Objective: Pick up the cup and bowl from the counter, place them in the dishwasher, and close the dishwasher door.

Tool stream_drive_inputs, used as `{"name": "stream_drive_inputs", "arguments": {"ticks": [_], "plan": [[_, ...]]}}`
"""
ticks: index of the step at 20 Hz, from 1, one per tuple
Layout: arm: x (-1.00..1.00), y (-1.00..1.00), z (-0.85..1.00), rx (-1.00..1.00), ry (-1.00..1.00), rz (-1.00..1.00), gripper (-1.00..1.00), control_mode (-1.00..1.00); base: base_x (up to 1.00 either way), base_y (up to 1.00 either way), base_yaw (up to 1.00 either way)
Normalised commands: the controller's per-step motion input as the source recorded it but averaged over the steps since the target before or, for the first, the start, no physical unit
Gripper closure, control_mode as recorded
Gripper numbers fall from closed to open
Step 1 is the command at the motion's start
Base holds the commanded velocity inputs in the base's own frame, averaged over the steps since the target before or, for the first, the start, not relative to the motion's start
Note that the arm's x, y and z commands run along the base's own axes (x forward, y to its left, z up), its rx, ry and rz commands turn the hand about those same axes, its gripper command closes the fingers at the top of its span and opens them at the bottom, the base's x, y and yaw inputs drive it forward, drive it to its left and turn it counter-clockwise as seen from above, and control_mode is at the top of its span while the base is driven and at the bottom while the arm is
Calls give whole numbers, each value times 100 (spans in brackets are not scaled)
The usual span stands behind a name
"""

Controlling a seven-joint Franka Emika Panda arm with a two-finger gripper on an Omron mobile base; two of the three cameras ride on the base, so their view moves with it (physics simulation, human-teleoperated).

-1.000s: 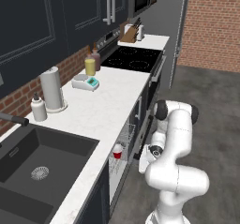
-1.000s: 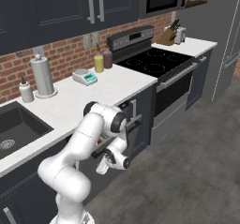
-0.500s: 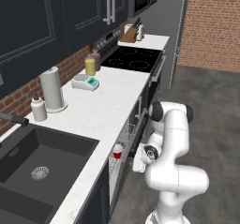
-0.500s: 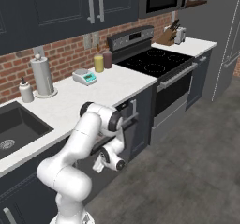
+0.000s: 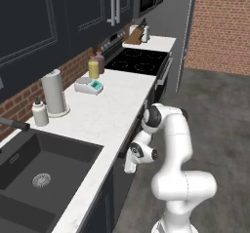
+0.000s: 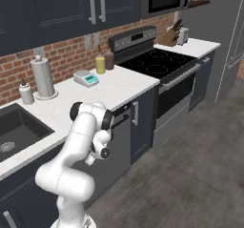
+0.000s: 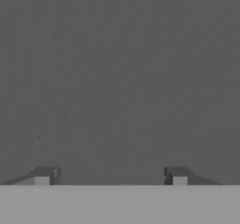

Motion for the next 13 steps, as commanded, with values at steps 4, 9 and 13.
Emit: {"name": "stream_drive_inputs", "arguments": {"ticks": [4, 9, 13], "plan": [[82, 100, -2, 2, -19, -1, -100, -100, 0, 0, 0], [60, 99, -18, 0, -18, -1, -100, -100, 0, 0, 0], [1, 38, -2, 2, -32, 0, -100, -100, 0, 0, 0]]}}
